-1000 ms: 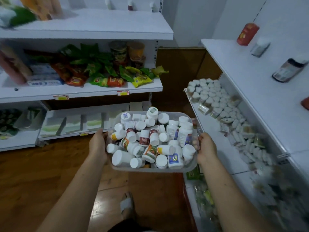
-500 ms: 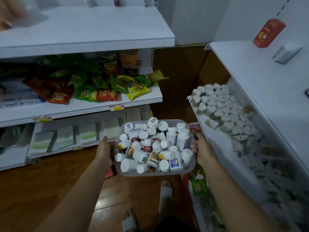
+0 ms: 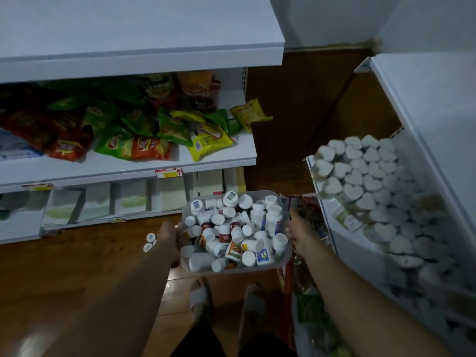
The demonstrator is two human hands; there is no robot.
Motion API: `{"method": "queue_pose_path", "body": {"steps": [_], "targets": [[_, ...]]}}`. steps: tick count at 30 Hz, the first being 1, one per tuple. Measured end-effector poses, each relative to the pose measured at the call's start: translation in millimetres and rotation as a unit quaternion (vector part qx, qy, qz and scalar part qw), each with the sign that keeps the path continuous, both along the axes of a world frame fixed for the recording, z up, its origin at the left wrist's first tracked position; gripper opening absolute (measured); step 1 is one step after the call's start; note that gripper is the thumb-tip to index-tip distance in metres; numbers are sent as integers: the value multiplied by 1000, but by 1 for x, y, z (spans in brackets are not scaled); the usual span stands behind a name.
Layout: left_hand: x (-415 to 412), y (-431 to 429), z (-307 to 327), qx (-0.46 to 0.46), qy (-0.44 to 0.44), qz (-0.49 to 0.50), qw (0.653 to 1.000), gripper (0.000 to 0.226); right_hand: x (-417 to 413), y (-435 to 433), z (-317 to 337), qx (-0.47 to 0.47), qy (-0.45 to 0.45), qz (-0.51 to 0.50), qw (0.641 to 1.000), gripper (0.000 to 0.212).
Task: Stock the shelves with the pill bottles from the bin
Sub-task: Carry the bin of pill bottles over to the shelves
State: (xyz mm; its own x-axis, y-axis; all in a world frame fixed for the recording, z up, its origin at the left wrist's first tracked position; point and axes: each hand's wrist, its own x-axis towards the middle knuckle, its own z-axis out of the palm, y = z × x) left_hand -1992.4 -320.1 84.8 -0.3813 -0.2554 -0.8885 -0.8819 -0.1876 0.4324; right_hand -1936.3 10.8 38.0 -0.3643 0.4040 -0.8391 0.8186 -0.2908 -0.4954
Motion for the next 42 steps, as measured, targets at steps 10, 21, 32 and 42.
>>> {"method": "queue_pose_path", "body": {"steps": [10, 21, 32, 42], "targets": [[-45, -2, -85, 66, -33, 1, 997, 62, -26, 8, -69, -9, -62, -67, 996, 61], [-48, 6, -136, 33, -3, -49, 998, 46, -25, 24, -102, -3, -61, -35, 998, 87], [-46, -17, -142, -17, 3, -173, 985, 48, -27, 20, -115, -4, -61, -51, 997, 89], [-54, -8, -103, -236, 304, -479, 789, 50, -39, -49, -38, 341, 172, 151, 912, 29]]}}
